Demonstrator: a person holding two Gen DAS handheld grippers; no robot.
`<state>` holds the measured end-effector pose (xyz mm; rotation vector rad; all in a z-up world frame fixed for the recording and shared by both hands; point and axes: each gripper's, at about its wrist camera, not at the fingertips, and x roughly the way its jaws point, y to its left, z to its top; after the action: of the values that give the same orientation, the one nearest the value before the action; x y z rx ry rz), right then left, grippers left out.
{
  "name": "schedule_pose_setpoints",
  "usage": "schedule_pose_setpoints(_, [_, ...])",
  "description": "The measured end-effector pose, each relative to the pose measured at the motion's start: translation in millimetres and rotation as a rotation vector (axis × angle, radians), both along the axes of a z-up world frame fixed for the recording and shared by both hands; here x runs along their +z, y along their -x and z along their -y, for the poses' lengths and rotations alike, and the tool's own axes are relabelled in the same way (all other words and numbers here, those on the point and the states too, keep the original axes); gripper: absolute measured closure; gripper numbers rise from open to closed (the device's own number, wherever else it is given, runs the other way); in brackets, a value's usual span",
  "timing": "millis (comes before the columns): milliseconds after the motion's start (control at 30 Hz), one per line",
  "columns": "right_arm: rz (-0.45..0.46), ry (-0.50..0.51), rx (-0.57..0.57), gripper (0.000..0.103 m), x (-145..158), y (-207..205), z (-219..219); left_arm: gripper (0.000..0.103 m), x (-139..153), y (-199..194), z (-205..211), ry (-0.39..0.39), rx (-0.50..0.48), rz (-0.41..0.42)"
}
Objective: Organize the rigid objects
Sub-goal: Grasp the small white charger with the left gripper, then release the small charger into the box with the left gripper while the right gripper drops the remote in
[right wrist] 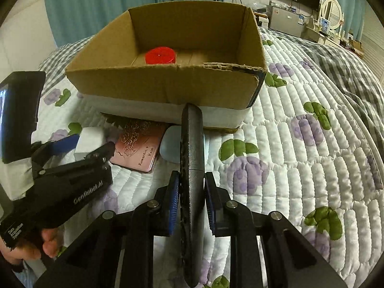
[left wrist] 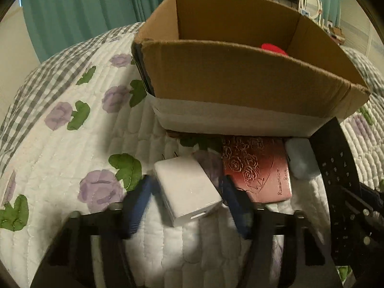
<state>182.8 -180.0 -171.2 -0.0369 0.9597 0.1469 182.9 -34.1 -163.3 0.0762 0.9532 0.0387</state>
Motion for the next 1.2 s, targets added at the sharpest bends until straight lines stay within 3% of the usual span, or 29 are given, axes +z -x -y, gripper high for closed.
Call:
schedule_pose_setpoints(300, [0.039,0.012,0.030,0.084,14,14,-7,0.059,27,27,-1,0.043,-0.019,0.035])
schedule_pose_setpoints(733, [0.159,0.005,0.081,0.084,98,44,-5,0.061,103,76,-2,0.098,-0.068,0.135])
schedule_pose_setpoints(967, [0.200,0.013,0.117,0.084,151,35,-3,0.061,152,80,5,0.124,-0.115,0.227])
schedule_pose_setpoints(1200, [0.239,0.018,0.121,0.084,188,-11,6,0.061,193,52,12,0.105,-0.144,0.318])
